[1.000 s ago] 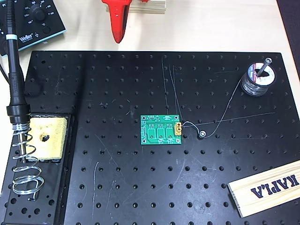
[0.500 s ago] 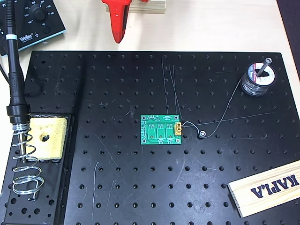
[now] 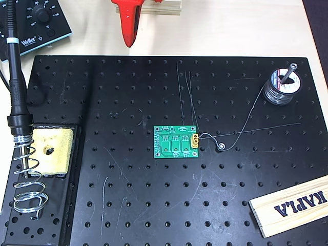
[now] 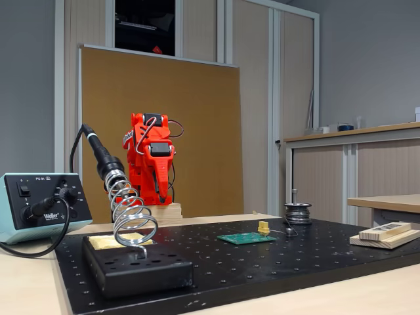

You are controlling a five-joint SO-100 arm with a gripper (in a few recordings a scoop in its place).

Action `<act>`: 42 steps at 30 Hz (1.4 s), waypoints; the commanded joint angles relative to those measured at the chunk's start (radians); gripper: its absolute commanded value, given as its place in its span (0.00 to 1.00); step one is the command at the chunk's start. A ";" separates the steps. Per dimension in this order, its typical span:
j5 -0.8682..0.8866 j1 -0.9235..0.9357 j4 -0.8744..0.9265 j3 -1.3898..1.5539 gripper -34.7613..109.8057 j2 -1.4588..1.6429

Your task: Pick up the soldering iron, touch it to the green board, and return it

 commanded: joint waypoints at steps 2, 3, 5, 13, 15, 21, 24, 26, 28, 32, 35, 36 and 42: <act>-0.014 -0.017 0.017 0.002 0.24 0.009; -0.014 -0.017 0.017 0.002 0.24 0.009; -0.014 -0.017 0.017 0.002 0.24 0.009; -0.014 -0.017 0.017 0.002 0.24 0.009; -0.014 -0.017 0.017 0.002 0.24 0.009; -0.015 -0.043 0.017 0.002 0.24 0.008; -0.077 -0.038 0.017 0.000 0.24 0.011; -0.169 -0.011 0.023 -0.014 0.24 0.014; -0.172 -0.002 0.041 -0.058 0.24 0.015; -0.181 0.015 0.069 -0.169 0.24 0.015; -0.178 0.031 0.063 -0.245 0.24 -0.034; -0.178 0.034 0.052 -0.275 0.24 -0.063; -0.255 0.025 0.000 -0.474 0.24 -0.310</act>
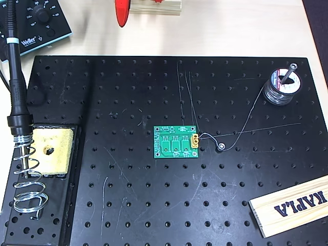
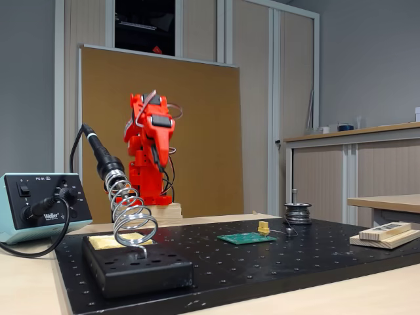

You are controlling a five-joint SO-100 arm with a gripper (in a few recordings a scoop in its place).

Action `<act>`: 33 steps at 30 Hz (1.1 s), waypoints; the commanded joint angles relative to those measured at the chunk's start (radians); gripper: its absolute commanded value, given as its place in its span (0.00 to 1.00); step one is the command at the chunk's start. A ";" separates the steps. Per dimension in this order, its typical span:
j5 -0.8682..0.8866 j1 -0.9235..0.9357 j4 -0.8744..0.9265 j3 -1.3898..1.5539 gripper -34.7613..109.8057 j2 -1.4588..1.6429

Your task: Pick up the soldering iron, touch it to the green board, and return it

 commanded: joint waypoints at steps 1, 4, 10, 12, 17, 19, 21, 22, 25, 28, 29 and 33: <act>-0.055 0.006 -0.023 -0.129 0.24 -0.103; -0.055 0.006 -0.055 -0.206 0.24 -0.221; -0.054 0.000 -0.129 -0.333 0.26 -0.454; -0.041 0.003 -0.153 -0.373 0.26 -0.522; 0.210 0.055 -0.238 -0.457 0.26 -0.676; 0.213 0.097 -0.262 -0.499 0.30 -0.732; 0.210 0.133 -0.299 -0.529 0.34 -0.784; 0.210 0.150 -0.313 -0.546 0.34 -0.813; 0.196 0.199 -0.379 -0.574 0.36 -0.891; 0.184 0.244 -0.457 -0.575 0.37 -0.959; 0.178 0.256 -0.483 -0.575 0.37 -0.979; 0.126 0.285 -0.588 -0.575 0.37 -1.040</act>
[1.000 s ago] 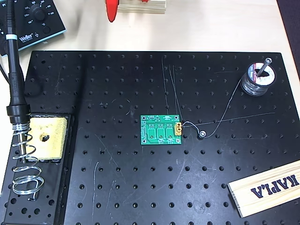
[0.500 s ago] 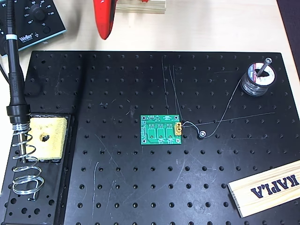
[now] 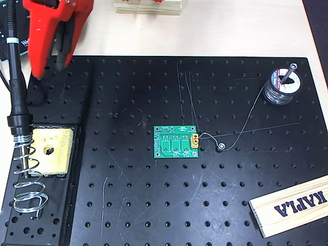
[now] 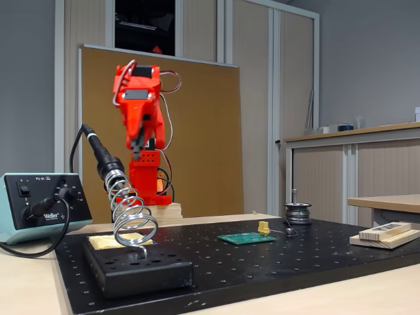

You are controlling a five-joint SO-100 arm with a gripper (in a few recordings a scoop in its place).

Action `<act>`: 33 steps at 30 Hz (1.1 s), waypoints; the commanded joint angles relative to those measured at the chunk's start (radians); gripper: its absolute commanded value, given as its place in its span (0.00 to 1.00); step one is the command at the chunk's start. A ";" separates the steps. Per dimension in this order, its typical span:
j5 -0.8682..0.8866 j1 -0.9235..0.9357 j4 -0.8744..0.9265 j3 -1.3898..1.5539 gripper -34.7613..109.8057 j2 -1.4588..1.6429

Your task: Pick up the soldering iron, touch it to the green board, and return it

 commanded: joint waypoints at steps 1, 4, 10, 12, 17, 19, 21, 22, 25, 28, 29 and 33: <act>-0.051 0.038 -0.078 -0.040 0.37 -0.025; -0.084 0.060 -0.083 -0.075 0.38 -0.067; -0.126 0.084 -0.046 -0.160 0.38 -0.133; -0.137 0.089 -0.035 -0.183 0.38 -0.153; -0.150 0.089 -0.046 -0.218 0.37 -0.207; -0.152 0.084 -0.060 -0.222 0.37 -0.227; -0.150 0.080 -0.078 -0.224 0.37 -0.245; -0.149 0.078 -0.087 -0.224 0.37 -0.256; -0.146 0.077 -0.117 -0.227 0.37 -0.290; -0.146 0.080 -0.132 -0.239 0.37 -0.321; -0.147 0.083 -0.133 -0.245 0.37 -0.330; -0.158 0.094 -0.138 -0.265 0.36 -0.353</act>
